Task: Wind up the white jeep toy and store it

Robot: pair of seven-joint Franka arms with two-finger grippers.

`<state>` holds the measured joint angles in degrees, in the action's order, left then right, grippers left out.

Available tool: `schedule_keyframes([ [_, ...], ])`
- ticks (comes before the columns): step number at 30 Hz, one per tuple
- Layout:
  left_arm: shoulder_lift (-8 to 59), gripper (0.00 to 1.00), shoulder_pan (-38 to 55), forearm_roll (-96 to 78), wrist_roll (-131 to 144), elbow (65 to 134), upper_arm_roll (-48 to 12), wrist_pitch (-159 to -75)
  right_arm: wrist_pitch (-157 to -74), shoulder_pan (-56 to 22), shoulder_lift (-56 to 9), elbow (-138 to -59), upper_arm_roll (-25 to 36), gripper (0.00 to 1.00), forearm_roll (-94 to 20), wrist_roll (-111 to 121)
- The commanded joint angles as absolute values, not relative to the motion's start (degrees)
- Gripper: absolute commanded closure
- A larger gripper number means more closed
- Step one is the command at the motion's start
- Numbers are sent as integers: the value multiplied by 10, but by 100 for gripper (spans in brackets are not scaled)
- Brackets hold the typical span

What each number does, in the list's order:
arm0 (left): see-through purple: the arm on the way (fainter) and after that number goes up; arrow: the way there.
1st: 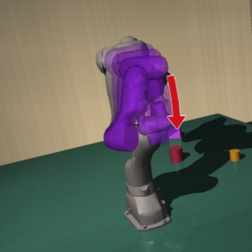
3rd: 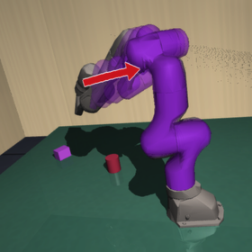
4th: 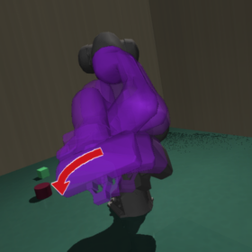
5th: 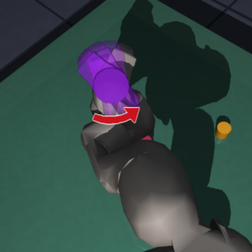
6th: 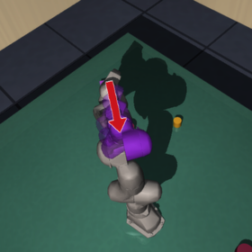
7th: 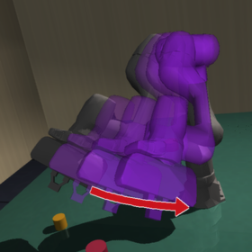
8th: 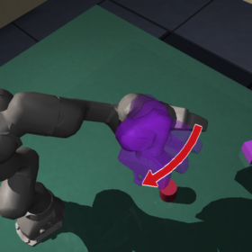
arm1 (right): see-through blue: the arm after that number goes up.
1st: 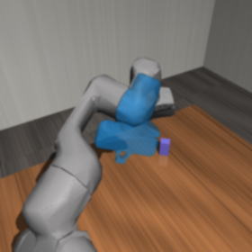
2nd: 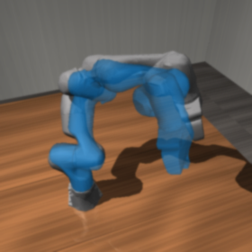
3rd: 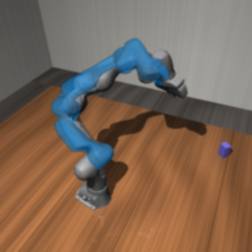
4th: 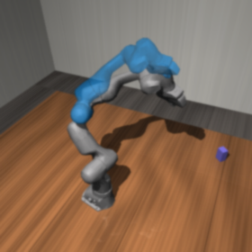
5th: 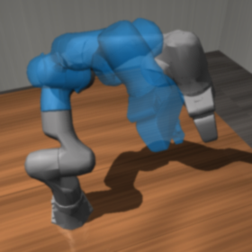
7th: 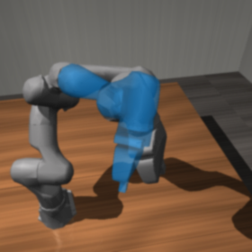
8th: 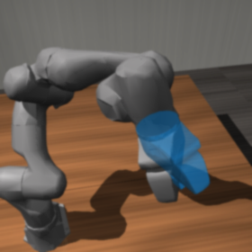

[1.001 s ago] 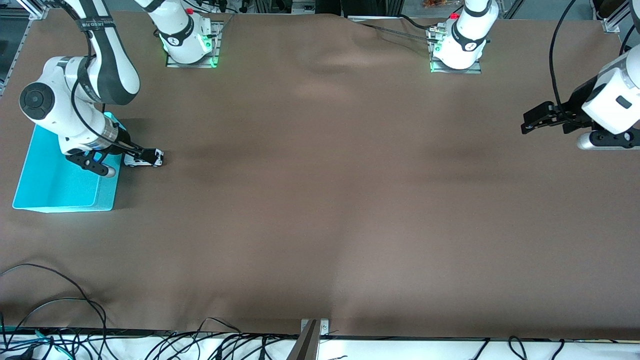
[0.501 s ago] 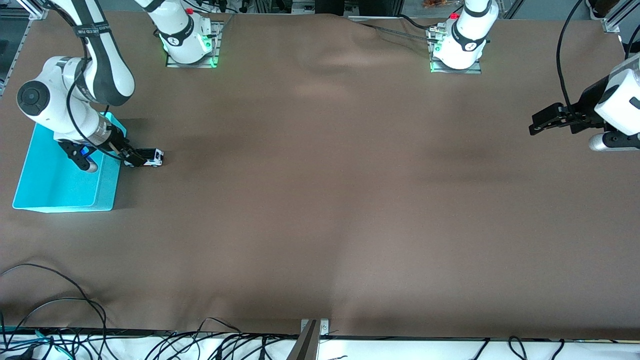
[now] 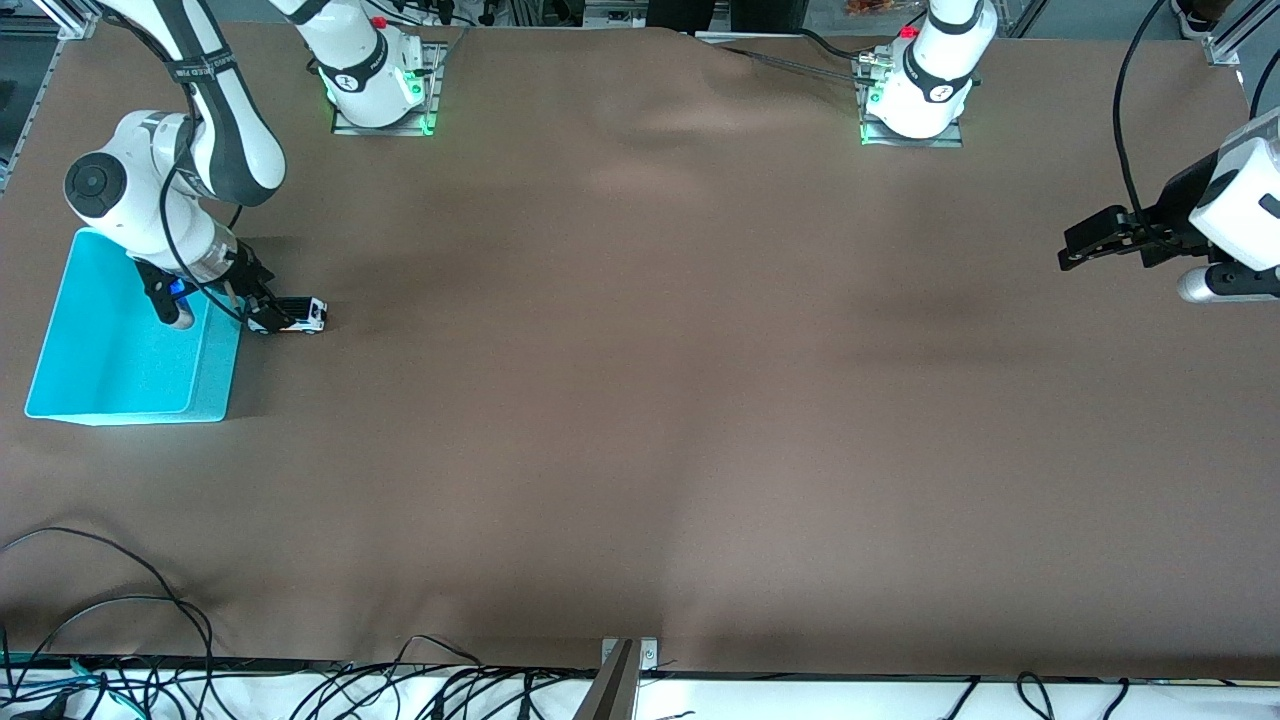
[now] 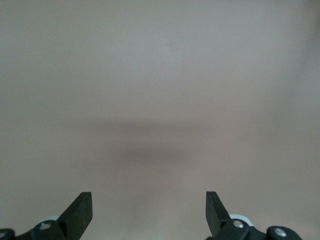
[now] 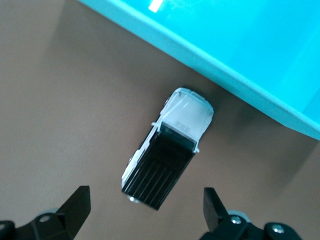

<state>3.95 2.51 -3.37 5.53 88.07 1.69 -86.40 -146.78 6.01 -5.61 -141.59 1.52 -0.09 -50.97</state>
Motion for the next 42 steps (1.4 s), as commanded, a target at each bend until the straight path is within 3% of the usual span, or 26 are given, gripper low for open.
schedule_keyframes([
  [1, 38, 0, 19, -47, 45, 874, 17, -860, -1530, 61, -58, -1455, 29, 0, 6, -526],
  [42, 38, 0, 16, -47, 45, 871, 18, -860, -1615, 60, -130, -1455, 29, 0, 5, -592],
])
